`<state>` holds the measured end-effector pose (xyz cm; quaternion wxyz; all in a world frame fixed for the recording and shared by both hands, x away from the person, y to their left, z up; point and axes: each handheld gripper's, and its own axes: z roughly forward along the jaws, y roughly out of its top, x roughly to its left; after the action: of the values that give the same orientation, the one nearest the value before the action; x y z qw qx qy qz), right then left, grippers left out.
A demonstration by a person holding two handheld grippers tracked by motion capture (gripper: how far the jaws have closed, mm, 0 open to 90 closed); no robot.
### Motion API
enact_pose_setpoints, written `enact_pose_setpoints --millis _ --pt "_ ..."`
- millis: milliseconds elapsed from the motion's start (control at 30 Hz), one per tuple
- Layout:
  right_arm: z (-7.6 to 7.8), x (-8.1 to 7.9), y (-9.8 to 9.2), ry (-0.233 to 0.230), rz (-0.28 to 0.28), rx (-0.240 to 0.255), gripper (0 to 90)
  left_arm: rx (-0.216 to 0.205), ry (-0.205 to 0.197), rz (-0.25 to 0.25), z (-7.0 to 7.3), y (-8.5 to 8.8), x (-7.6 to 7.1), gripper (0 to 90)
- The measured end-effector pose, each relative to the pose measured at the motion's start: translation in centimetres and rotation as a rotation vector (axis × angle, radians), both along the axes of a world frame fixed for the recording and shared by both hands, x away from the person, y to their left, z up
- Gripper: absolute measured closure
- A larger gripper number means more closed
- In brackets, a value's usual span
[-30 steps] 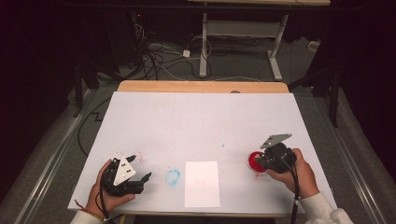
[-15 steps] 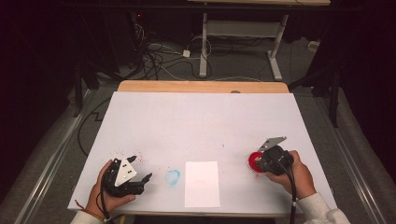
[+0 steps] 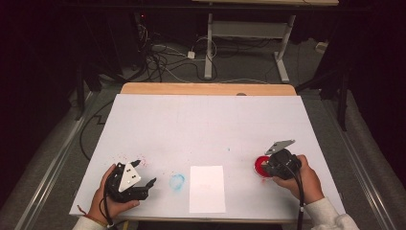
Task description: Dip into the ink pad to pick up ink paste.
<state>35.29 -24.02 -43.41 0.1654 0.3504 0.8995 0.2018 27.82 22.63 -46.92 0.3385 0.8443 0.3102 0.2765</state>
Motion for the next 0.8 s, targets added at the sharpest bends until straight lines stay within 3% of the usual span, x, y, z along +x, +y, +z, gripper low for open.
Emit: enact_pose_setpoints --millis 100,200,300,333,367,400,500,700,800 --pt "0.0 -0.1 0.0 -0.006 -0.002 -0.003 76.5 -0.001 -0.001 -0.001 0.0 0.0 0.0 20.5" --pt "0.6 0.1 -0.3 -0.003 0.000 0.035 76.4 -0.006 -0.001 0.002 0.0 0.0 0.1 20.5" --pt "1.7 -0.1 -0.3 -0.031 0.005 0.076 76.4 -0.007 0.000 0.004 0.0 0.0 0.1 20.5" --pt "3.1 -0.6 -0.1 -0.079 0.004 0.083 76.4 -0.005 0.003 0.004 0.0 0.0 0.1 20.5" --pt "3.1 -0.6 -0.1 -0.079 0.004 0.083 76.4 -0.005 0.003 0.004 0.0 0.0 0.1 20.5" --pt "4.2 -1.0 0.0 -0.111 0.015 0.095 76.4 -0.001 0.003 0.003 -0.1 0.0 0.1 20.5" --pt "5.4 -1.6 -0.1 -0.144 0.024 0.096 76.3 -0.004 0.003 0.004 0.0 0.0 0.1 20.5" --pt "7.3 -2.0 -1.1 -0.189 0.009 0.131 76.2 -0.005 0.000 0.007 0.0 0.0 0.0 20.5" --pt "7.4 -1.9 -1.4 -0.192 -0.002 0.136 76.2 -0.002 0.004 0.006 -0.1 0.0 0.1 20.5"
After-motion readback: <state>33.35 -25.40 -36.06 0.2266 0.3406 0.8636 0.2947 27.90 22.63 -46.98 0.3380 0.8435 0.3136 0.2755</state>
